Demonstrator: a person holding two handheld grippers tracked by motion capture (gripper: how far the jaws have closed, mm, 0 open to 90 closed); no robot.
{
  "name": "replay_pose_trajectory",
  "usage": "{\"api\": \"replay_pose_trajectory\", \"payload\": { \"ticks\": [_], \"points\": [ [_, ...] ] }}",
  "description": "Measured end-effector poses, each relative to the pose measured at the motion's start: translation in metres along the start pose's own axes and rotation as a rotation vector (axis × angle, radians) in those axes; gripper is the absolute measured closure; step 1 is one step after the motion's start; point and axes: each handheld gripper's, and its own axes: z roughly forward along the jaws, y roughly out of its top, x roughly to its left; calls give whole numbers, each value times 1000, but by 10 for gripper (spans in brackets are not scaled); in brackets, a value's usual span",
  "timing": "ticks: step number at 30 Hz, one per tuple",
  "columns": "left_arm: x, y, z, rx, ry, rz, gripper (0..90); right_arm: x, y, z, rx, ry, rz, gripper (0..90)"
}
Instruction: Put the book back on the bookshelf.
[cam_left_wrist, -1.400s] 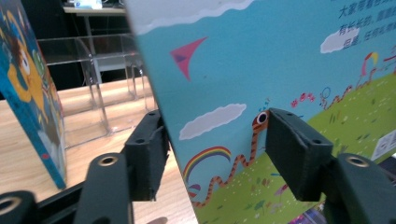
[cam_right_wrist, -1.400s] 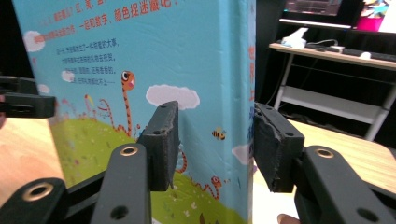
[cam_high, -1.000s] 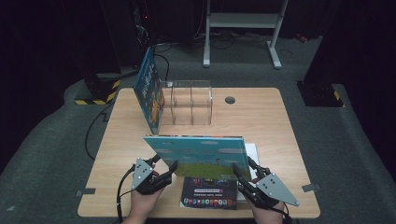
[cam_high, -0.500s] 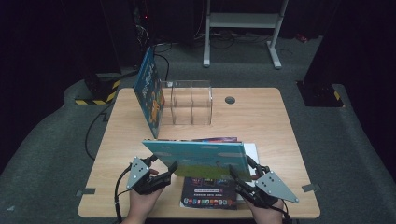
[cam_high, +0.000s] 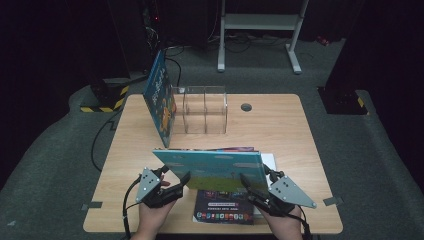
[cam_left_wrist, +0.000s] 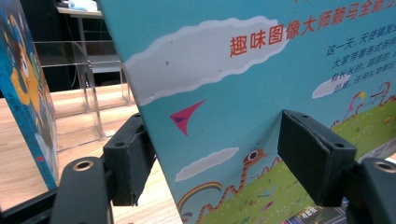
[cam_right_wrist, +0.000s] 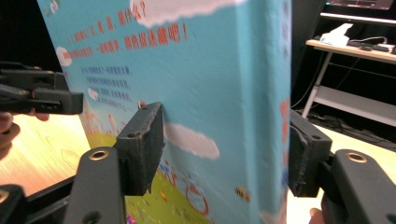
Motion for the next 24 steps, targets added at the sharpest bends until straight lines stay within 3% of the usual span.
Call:
{"api": "replay_pose_trajectory", "payload": {
  "ticks": [6,14,17,24],
  "points": [
    [-4,1,4,10,23,17,241,0,5,5,-16,34,6,423],
    [-7,1,7,18,29,17,185,2,3,2,-22,52,-26,471],
    [-6,1,6,19,27,19,190,-2,1,-1,-20,74,5,474],
    [-4,0,9,41,33,6,214,-3,-4,-2,-2,89,14,511]
  ]
}}
